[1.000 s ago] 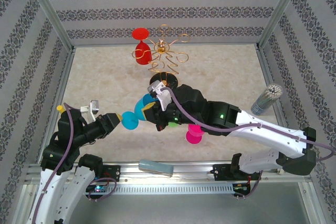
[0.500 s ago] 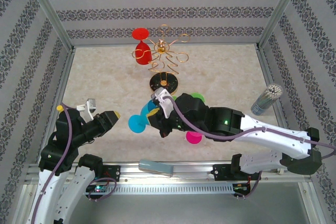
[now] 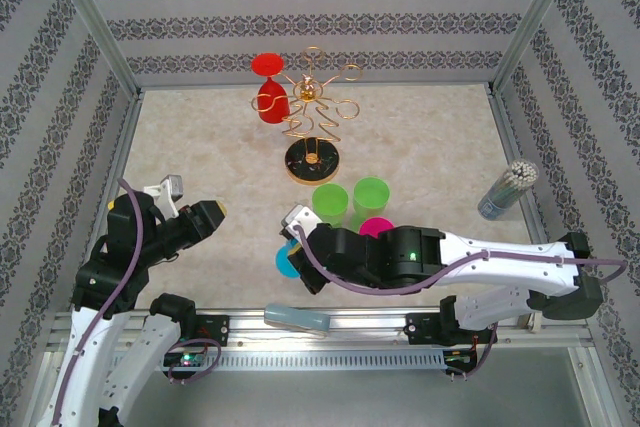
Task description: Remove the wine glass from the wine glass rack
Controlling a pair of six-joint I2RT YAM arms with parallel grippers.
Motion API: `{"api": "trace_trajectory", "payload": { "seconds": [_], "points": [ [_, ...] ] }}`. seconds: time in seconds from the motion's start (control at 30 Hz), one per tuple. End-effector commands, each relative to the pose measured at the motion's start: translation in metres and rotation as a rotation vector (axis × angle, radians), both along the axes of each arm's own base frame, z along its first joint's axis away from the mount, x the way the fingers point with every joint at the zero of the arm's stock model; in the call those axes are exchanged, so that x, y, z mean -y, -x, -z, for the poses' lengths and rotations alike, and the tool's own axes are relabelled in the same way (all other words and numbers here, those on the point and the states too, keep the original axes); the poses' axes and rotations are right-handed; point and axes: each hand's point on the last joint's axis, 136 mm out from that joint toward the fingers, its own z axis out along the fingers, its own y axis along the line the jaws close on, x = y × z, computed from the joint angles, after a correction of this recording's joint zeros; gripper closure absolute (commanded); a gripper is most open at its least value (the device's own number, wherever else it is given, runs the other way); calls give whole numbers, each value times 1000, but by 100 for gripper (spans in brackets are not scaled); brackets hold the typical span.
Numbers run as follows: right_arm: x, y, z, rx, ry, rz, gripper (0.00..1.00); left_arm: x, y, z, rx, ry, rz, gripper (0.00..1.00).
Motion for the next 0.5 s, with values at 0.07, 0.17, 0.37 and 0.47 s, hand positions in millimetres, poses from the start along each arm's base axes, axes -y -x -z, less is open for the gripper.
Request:
{"api": "trace_trajectory", "payload": {
  "seconds": [0.07,0.17,0.37,0.47],
  "points": [
    [20,-2,35,-26,88,98,100,-6,0,-7,34,-37,-10,62],
    [29,-3,48,-39,103,137,100,-6,0,-5,30,-43,-8,61],
    [42,-4,72,-62,145,177,100,-6,-1,-2,21,-46,-10,61],
    [49,-8,82,-51,166,206,100,-6,-1,-2,20,-45,-11,61]
  ]
}}
